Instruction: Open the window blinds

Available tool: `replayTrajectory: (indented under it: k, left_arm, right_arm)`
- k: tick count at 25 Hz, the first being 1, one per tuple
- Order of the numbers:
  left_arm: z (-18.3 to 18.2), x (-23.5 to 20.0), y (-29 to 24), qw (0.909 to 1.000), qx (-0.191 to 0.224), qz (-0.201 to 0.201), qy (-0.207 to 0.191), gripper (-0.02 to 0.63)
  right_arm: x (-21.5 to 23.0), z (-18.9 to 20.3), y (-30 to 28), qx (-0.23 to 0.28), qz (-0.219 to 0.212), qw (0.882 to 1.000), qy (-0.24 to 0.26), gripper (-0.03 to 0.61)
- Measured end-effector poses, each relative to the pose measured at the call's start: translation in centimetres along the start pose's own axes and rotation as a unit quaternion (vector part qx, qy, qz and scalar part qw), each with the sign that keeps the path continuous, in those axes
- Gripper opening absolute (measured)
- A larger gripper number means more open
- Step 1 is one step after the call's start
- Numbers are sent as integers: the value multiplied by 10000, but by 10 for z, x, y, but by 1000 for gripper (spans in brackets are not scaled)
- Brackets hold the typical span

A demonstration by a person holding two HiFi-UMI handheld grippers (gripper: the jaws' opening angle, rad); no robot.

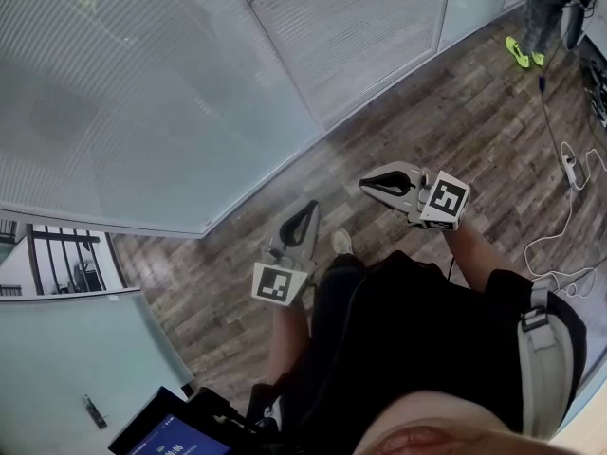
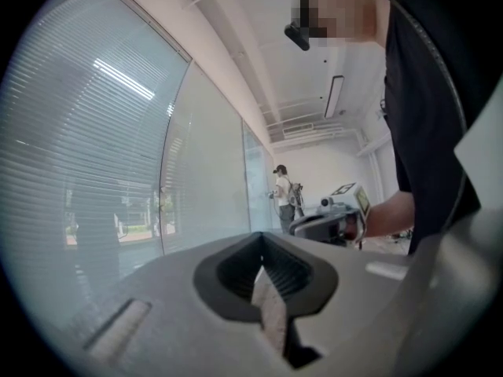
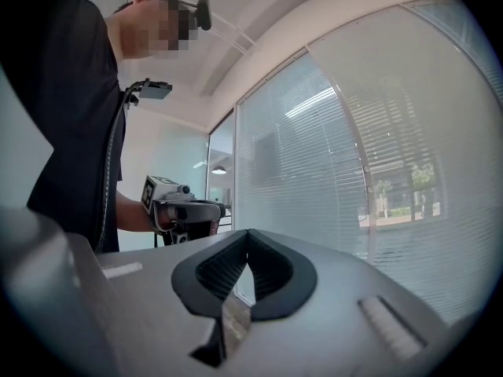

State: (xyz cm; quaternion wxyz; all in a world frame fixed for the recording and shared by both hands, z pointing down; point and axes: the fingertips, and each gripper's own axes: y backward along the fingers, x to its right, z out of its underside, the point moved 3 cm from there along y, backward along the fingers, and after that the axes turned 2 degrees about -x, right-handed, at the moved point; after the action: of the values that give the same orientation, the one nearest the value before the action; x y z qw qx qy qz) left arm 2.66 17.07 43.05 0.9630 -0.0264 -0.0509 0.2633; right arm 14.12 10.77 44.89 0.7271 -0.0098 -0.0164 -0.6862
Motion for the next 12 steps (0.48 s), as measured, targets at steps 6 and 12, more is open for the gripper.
replayTrajectory:
  k: [6, 12]
  left_arm:
    - [4, -31, -12, 9999, 63, 145, 63, 3]
    - [9, -54, -27, 9990, 202, 302, 264, 3]
  right_arm:
    - [14, -3, -28, -121, -44, 9999, 70, 5]
    - [35, -6, -42, -268, 135, 9995, 96, 5]
